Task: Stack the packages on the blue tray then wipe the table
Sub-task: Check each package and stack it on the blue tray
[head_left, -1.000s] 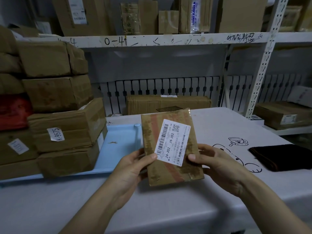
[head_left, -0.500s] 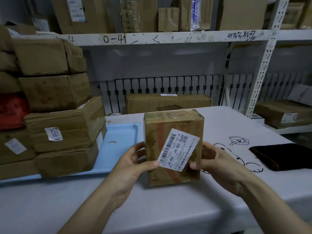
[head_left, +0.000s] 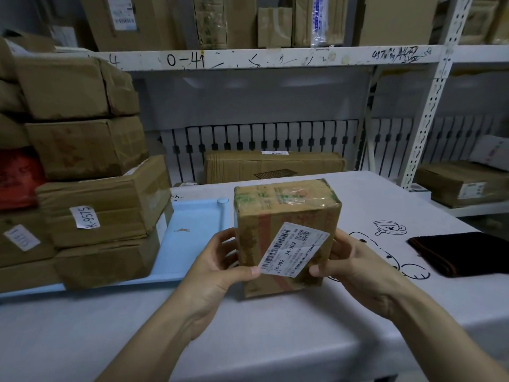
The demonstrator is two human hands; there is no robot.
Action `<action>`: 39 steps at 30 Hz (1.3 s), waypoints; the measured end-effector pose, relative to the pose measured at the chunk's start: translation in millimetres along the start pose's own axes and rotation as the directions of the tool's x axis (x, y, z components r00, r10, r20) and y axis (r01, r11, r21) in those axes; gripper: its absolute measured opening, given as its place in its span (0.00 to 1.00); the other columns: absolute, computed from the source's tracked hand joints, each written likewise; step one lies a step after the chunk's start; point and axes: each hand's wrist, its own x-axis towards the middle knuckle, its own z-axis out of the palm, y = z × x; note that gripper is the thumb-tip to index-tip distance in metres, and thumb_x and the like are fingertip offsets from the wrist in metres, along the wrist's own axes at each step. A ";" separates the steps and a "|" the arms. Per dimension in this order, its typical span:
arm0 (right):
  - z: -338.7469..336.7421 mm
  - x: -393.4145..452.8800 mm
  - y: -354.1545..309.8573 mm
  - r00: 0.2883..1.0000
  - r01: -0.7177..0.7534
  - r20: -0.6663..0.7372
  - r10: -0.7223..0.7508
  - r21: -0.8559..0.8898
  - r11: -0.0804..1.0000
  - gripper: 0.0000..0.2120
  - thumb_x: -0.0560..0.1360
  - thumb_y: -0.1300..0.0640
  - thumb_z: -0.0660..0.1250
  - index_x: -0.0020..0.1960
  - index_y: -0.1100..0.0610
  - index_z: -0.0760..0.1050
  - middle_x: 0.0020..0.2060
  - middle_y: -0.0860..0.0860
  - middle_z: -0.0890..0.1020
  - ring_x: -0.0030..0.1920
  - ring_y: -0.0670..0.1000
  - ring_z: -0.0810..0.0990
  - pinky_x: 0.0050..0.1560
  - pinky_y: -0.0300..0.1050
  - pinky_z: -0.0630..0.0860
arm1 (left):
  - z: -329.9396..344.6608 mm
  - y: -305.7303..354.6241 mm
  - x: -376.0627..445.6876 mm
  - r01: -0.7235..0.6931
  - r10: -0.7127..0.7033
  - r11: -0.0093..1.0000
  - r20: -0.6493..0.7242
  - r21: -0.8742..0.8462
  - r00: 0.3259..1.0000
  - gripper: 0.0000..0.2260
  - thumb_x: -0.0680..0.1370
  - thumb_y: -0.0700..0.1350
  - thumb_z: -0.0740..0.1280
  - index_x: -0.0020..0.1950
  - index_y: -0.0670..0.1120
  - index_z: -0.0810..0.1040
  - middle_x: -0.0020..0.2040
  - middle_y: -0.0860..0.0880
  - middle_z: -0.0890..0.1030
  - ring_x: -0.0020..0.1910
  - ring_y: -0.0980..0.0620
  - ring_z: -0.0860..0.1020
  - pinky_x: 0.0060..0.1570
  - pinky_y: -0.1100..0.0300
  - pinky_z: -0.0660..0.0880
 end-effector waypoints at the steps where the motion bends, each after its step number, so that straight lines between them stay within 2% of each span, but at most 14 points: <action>1: -0.2 0.7 0.3 1.000 -0.002 -0.003 0.002 -0.006 1.000 0.34 0.59 0.73 0.71 0.64 0.60 0.75 0.57 0.61 0.83 0.61 0.62 0.80 0.66 0.59 0.72 | 0.0 -0.3 0.1 0.000 0.000 1.000 0.001 -0.005 1.000 0.33 0.62 0.28 0.77 0.65 0.45 0.75 0.58 0.44 0.83 0.58 0.46 0.81 0.57 0.53 0.79; 4: -0.6 1.8 1.1 1.000 -0.005 -0.009 0.005 -0.030 1.000 0.33 0.59 0.72 0.71 0.64 0.61 0.75 0.57 0.62 0.83 0.62 0.61 0.80 0.69 0.62 0.70 | 0.9 -1.1 -0.1 0.000 0.000 1.000 -0.004 -0.026 1.000 0.33 0.60 0.31 0.76 0.64 0.45 0.75 0.56 0.45 0.83 0.58 0.46 0.81 0.56 0.53 0.79; 7: -0.2 1.1 -0.1 1.000 -0.014 -0.019 0.013 -0.024 1.000 0.33 0.59 0.71 0.72 0.64 0.61 0.76 0.56 0.62 0.83 0.61 0.62 0.80 0.70 0.61 0.70 | 1.5 -1.0 -0.8 0.003 -0.003 0.999 0.005 -0.043 1.000 0.33 0.60 0.30 0.77 0.64 0.45 0.75 0.55 0.46 0.85 0.58 0.46 0.82 0.55 0.54 0.79; 12: 2.4 -2.0 -6.9 1.000 -0.011 -0.029 0.011 -0.025 1.000 0.31 0.59 0.70 0.74 0.62 0.60 0.77 0.55 0.62 0.84 0.59 0.63 0.81 0.69 0.61 0.71 | 3.3 0.2 -0.8 0.026 -0.024 0.994 0.018 -0.104 1.000 0.31 0.64 0.31 0.72 0.67 0.43 0.74 0.57 0.44 0.84 0.59 0.45 0.82 0.60 0.52 0.75; 14: 1.9 -3.2 -8.7 0.999 -0.020 -0.031 0.019 -0.023 1.000 0.31 0.59 0.69 0.74 0.62 0.61 0.77 0.55 0.62 0.84 0.58 0.62 0.82 0.67 0.58 0.73 | 4.3 1.6 -1.2 0.040 -0.036 0.993 0.031 -0.112 0.999 0.29 0.66 0.32 0.71 0.66 0.43 0.75 0.57 0.45 0.84 0.58 0.47 0.82 0.58 0.54 0.75; 18: 3.2 -6.2 -13.1 0.998 -0.026 -0.057 0.026 -0.007 1.000 0.27 0.61 0.63 0.77 0.60 0.59 0.79 0.56 0.64 0.82 0.58 0.62 0.82 0.65 0.58 0.73 | 6.3 3.3 -0.6 0.080 -0.073 0.988 0.051 -0.133 0.996 0.20 0.72 0.34 0.68 0.65 0.43 0.77 0.58 0.44 0.84 0.58 0.46 0.82 0.60 0.51 0.75; 21: 4.8 -9.4 -17.6 0.996 -0.017 -0.084 0.016 -0.004 1.000 0.23 0.63 0.54 0.77 0.57 0.57 0.81 0.53 0.60 0.85 0.51 0.55 0.84 0.57 0.52 0.75 | 8.2 3.3 0.8 0.112 -0.107 0.982 0.039 -0.154 0.994 0.17 0.74 0.39 0.68 0.63 0.44 0.80 0.58 0.45 0.84 0.59 0.46 0.82 0.59 0.51 0.75; 24: 5.5 -11.4 -20.5 0.997 0.002 -0.073 -0.002 0.010 1.000 0.25 0.64 0.47 0.79 0.57 0.56 0.83 0.48 0.55 0.84 0.45 0.52 0.80 0.49 0.45 0.76 | 11.3 2.9 3.0 0.127 -0.127 0.974 0.010 -0.189 0.992 0.18 0.74 0.44 0.67 0.63 0.46 0.80 0.58 0.47 0.84 0.59 0.47 0.82 0.63 0.48 0.74; 27: 5.8 -13.3 -24.2 0.999 0.013 -0.044 -0.010 0.069 0.998 0.19 0.67 0.54 0.78 0.56 0.57 0.83 0.44 0.54 0.83 0.40 0.49 0.79 0.43 0.41 0.76 | 14.7 2.9 5.4 0.151 -0.156 0.953 0.003 -0.261 0.988 0.16 0.78 0.45 0.65 0.65 0.45 0.79 0.59 0.47 0.84 0.60 0.48 0.81 0.66 0.46 0.72; 31: 7.6 -14.5 -27.7 1.000 0.003 -0.003 -0.003 0.114 0.993 0.24 0.60 0.54 0.80 0.54 0.58 0.81 0.42 0.55 0.83 0.38 0.50 0.79 0.44 0.44 0.76 | 16.8 2.1 5.8 0.210 -0.216 0.926 0.014 -0.313 0.976 0.15 0.82 0.47 0.60 0.66 0.45 0.78 0.61 0.45 0.83 0.60 0.46 0.81 0.67 0.45 0.71; 35: 15.9 -16.4 -32.6 1.000 -0.013 0.008 0.011 0.172 0.985 0.24 0.61 0.58 0.80 0.54 0.61 0.77 0.41 0.58 0.78 0.36 0.52 0.74 0.37 0.42 0.78 | 16.6 -0.7 6.5 0.242 -0.259 0.920 -0.014 -0.307 0.966 0.16 0.82 0.50 0.61 0.68 0.47 0.77 0.61 0.46 0.83 0.60 0.43 0.81 0.66 0.44 0.72; 39: 25.3 -18.8 -40.4 1.000 -0.013 0.013 0.011 0.198 0.980 0.20 0.65 0.64 0.78 0.53 0.61 0.73 0.36 0.56 0.77 0.31 0.51 0.73 0.33 0.42 0.79 | 20.9 3.0 4.7 0.261 -0.289 0.905 -0.035 -0.335 0.957 0.16 0.83 0.50 0.61 0.66 0.45 0.78 0.59 0.43 0.83 0.58 0.42 0.82 0.65 0.43 0.73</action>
